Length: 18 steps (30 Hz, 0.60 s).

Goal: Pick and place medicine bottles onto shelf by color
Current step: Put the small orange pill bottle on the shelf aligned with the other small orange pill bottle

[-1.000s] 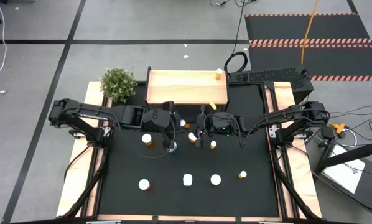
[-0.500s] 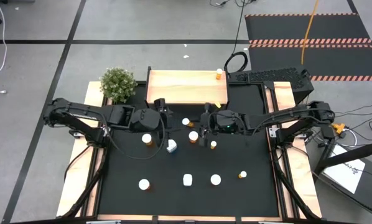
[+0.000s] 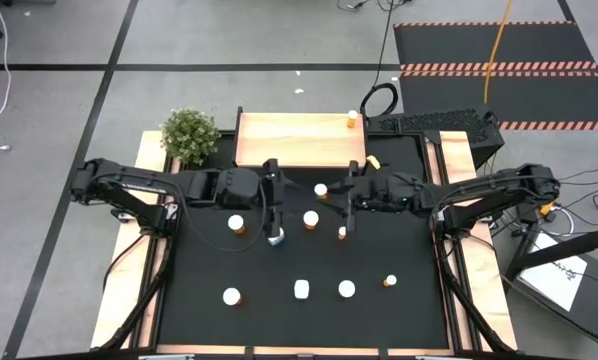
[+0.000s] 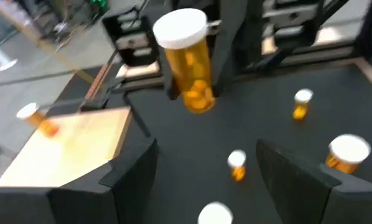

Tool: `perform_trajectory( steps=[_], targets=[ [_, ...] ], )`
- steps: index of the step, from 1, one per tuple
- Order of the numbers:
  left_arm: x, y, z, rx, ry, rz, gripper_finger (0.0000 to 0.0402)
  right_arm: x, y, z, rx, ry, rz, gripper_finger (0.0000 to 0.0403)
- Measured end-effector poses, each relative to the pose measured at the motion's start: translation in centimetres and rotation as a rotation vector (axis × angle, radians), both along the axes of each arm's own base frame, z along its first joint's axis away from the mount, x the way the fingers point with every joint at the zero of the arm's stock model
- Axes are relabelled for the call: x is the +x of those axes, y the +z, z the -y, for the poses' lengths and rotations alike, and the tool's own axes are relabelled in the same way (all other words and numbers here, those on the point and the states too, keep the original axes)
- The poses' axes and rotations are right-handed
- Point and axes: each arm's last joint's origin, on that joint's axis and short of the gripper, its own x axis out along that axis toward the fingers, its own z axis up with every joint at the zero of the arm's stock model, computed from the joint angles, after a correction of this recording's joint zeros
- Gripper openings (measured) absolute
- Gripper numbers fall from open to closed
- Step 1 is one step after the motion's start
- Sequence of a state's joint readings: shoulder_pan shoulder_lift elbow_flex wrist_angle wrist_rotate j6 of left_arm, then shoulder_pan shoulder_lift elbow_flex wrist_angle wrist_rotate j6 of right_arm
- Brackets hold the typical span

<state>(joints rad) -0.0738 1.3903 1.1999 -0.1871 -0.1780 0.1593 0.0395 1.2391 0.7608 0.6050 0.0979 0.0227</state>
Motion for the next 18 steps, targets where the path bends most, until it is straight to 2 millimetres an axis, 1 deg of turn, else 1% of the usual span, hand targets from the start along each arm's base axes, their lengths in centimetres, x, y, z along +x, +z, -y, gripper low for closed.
perform_trajectory(
  steps=[3, 5, 8, 13, 15, 18],
  targets=[
    [0.7, -0.5, -0.4, -0.019, -0.021, 0.064, 0.0276, -0.4, -0.2, 0.0, 0.002, 0.023, 0.069, 0.0114],
    [0.9, -1.1, -0.7, -0.026, -0.029, 0.06, 0.0276, -0.5, -0.3, -0.1, 0.002, 0.025, 0.087, 0.0114],
    [1.7, -1.2, -1.1, -0.054, -0.056, 0.096, 0.0276, -0.5, -0.3, -0.1, 0.002, 0.025, 0.091, 0.0114],
    [3.5, -2.5, -1.3, -0.083, -0.115, 0.13, 0.0275, -0.5, -0.2, -0.1, -0.004, 0.024, 0.099, 0.0114],
    [4.2, -2.8, -1.4, -0.089, -0.127, 0.168, 0.0275, -0.5, -0.3, -0.1, -0.005, 0.024, 0.097, 0.0114],
    [4.8, -3.2, -1.6, -0.089, -0.124, 0.184, 0.0275, -0.5, -0.2, -0.1, -0.007, 0.024, 0.098, 0.0114]
  ],
)
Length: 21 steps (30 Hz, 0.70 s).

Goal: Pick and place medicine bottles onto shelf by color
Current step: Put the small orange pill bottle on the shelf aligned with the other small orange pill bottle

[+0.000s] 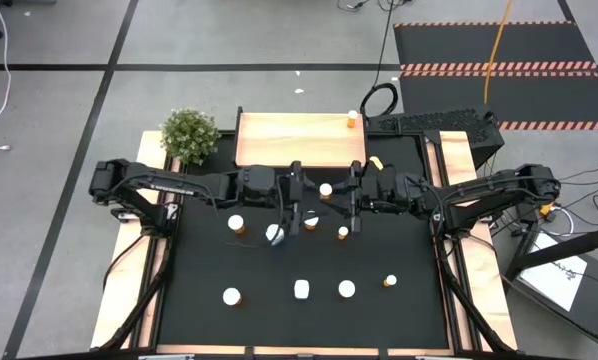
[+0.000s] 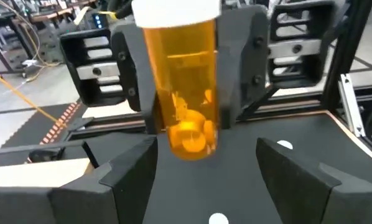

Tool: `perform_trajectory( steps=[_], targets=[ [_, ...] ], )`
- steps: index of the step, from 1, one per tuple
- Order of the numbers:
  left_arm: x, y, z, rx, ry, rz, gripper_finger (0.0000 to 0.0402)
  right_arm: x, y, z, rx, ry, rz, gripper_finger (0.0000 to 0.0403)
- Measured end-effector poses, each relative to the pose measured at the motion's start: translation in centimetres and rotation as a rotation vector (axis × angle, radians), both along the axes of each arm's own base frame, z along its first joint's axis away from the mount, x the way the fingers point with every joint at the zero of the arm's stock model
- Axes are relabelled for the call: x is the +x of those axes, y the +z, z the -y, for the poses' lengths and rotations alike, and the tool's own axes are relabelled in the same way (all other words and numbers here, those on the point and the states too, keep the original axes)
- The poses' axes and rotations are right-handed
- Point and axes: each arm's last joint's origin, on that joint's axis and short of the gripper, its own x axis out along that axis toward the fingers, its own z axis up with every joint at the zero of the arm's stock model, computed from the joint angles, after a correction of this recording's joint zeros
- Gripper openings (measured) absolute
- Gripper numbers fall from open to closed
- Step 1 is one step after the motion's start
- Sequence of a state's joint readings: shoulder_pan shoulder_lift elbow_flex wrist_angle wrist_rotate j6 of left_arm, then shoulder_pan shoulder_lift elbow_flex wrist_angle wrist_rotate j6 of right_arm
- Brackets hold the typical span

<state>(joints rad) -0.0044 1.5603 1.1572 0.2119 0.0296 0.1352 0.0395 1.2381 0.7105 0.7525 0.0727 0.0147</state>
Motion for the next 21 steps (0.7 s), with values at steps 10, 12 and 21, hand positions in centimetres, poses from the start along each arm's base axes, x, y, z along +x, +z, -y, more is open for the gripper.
perform_trajectory(
  steps=[10, 12, 21],
  targets=[
    [0.28, 0.21, -0.08, -0.022, -0.016, 0.044, 0.0249, 0.01, -0.02, -0.08, -0.012, 0.026, -0.002, 0.0114],
    [0.28, 0.22, -0.09, -0.027, -0.015, 0.045, 0.0232, 0.01, -0.02, -0.08, -0.015, 0.026, -0.002, 0.0114],
    [0.28, 0.22, -0.12, -0.044, -0.007, 0.044, 0.0163, 0.0, -0.02, -0.09, -0.031, 0.025, -0.002, 0.0114]
  ],
)
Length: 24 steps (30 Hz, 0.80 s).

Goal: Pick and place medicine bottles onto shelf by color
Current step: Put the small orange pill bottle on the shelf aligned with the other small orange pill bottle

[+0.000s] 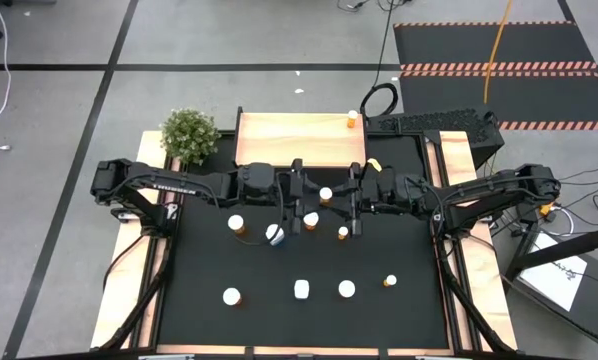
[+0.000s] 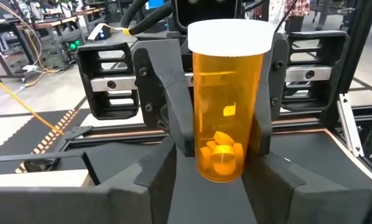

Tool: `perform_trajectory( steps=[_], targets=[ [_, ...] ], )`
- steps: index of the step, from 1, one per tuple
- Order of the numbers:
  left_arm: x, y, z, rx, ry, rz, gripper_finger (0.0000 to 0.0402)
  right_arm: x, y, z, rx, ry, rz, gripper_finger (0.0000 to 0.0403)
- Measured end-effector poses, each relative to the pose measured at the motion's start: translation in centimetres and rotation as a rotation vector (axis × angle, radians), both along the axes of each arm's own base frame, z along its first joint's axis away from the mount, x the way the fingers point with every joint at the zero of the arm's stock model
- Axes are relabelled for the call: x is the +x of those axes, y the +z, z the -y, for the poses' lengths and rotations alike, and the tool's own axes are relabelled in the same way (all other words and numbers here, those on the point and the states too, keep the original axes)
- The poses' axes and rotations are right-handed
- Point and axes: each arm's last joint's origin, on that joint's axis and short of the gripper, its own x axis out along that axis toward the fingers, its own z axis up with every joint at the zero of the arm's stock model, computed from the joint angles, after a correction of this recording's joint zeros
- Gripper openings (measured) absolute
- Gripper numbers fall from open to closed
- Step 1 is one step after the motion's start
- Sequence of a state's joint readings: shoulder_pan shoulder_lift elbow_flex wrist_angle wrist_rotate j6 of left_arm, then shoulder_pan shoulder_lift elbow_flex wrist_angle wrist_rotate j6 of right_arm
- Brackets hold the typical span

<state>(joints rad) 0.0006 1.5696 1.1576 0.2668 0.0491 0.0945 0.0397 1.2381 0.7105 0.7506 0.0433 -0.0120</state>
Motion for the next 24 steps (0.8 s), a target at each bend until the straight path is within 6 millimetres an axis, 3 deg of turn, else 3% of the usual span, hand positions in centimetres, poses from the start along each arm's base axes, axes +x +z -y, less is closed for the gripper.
perform_trajectory(
  steps=[15, 24],
  targets=[
    [-0.01, -0.04, 0.04, 0.004, -0.006, -0.004, 0.0127, 0.01, -0.15, 0.03, 0.0, -0.009, -0.018, 0.0122],
    [-0.01, -0.04, 0.02, 0.002, -0.004, -0.004, 0.0127, 0.02, -0.17, 0.03, 0.027, -0.005, -0.02, 0.0201]
  ],
)
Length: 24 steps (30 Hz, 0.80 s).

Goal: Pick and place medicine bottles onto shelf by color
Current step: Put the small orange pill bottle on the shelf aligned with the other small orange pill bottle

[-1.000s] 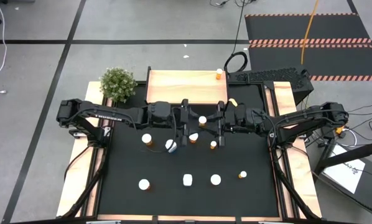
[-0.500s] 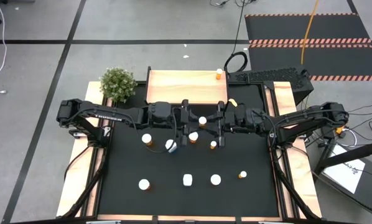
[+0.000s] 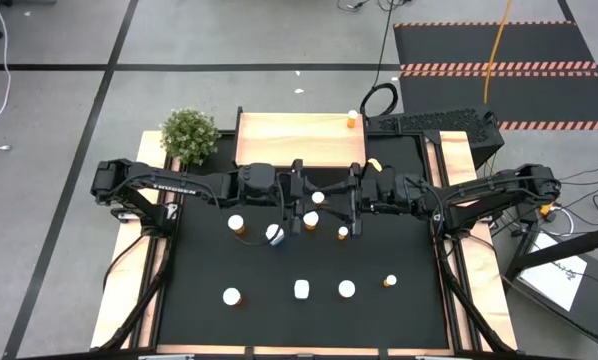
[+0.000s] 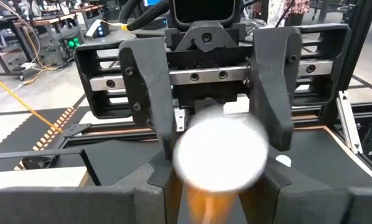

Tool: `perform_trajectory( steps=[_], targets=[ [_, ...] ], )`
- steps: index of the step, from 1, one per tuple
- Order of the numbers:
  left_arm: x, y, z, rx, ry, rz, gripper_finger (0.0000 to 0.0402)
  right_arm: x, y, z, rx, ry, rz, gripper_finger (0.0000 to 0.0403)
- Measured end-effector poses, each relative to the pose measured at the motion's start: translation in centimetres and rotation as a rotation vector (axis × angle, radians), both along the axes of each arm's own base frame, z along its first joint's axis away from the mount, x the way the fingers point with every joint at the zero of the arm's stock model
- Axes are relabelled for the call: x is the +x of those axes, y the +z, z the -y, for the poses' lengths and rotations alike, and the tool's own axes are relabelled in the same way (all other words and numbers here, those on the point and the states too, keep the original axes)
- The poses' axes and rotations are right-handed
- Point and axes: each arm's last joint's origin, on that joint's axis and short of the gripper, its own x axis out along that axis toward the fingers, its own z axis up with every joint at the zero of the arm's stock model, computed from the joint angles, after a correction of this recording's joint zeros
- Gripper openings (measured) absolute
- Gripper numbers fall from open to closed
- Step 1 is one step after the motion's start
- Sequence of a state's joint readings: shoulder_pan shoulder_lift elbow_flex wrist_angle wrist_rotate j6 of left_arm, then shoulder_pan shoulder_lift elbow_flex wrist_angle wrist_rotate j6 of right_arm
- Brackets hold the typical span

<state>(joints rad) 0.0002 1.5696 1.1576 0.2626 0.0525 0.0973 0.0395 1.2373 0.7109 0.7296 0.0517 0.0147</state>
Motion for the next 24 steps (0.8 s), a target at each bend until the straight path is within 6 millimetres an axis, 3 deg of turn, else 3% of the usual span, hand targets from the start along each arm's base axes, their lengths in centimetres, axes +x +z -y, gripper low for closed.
perform_trajectory(
  steps=[7, 18, 24],
  targets=[
    [0.0, 0.0, 0.0, 0.004, -0.008, -0.003, 0.0126, -0.2, 0.0, 0.0, 0.002, -0.008, -0.018, 0.024],
    [0.0, -0.1, -0.2, 0.0, -0.001, -0.022, 0.0126, -2.1, 1.1, 0.1, -0.002, -0.008, -0.067, 0.0234],
    [0.0, -0.1, -0.2, 0.001, 0.003, -0.018, 0.0126, -3.1, 0.5, 0.3, -0.028, -0.055, -0.206, 0.0234]
  ],
)
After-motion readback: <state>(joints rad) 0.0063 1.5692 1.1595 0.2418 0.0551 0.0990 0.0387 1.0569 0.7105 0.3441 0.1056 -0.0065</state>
